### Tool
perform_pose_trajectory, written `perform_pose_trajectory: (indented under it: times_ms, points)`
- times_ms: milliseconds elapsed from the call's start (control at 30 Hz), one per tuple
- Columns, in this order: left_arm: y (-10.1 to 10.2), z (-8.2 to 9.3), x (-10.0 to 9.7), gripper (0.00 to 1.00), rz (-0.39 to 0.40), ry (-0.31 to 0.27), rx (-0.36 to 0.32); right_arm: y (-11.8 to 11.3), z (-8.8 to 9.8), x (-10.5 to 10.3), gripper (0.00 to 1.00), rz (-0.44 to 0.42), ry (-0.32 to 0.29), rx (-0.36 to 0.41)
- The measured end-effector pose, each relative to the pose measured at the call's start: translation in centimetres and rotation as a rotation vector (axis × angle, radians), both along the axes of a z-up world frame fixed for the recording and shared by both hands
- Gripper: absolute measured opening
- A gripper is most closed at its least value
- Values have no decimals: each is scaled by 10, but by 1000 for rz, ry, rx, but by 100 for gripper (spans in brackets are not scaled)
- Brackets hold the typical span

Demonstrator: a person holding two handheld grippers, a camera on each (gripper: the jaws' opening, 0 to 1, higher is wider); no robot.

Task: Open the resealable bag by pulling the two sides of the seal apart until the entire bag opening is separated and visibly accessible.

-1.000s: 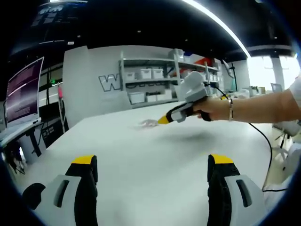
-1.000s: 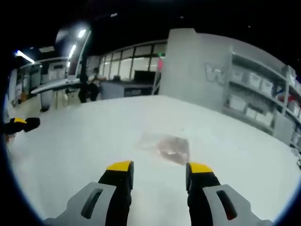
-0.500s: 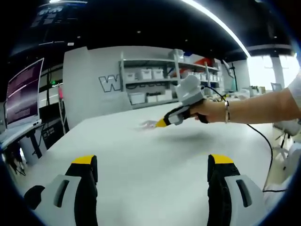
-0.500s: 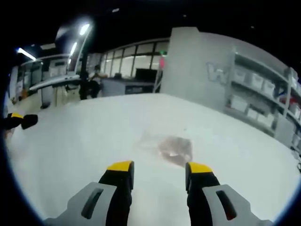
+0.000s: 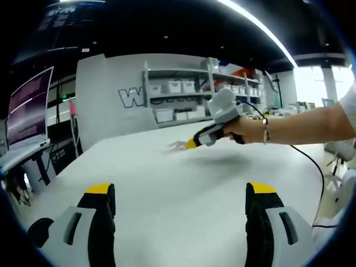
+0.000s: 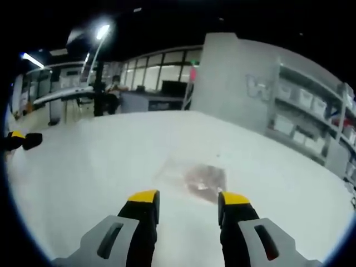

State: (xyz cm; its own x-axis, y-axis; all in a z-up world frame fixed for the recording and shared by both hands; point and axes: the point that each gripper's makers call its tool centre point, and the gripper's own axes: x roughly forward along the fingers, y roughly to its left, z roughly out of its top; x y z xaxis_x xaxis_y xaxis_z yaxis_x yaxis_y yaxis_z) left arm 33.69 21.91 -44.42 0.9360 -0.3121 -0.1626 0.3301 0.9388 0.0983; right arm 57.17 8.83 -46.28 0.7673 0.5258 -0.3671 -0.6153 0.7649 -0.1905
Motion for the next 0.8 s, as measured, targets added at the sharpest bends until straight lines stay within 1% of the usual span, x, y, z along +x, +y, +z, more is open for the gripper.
perform_pose_trajectory:
  times_ms: [133, 267, 367, 567, 733, 800]
  points:
    - [1, -1, 1, 95, 5, 3, 1, 5, 5, 13, 40, 8, -10, 1]
    - [0, -2, 2, 95, 3, 6, 4, 6, 6, 16, 40, 12, -12, 1]
    - [-1, -1, 2, 95, 3, 5, 6, 4, 4, 12, 40, 13, -10, 1]
    - [-2, -1, 2, 95, 2, 5, 9, 2, 1, 13, 39, 17, -13, -20]
    - [-3, -2, 3, 95, 2, 9, 10, 2, 0, 13, 38, 38, -38, -56]
    - [-2, -3, 4, 95, 3, 10, 10, 4, -1, 12, 37, 44, -34, -48]
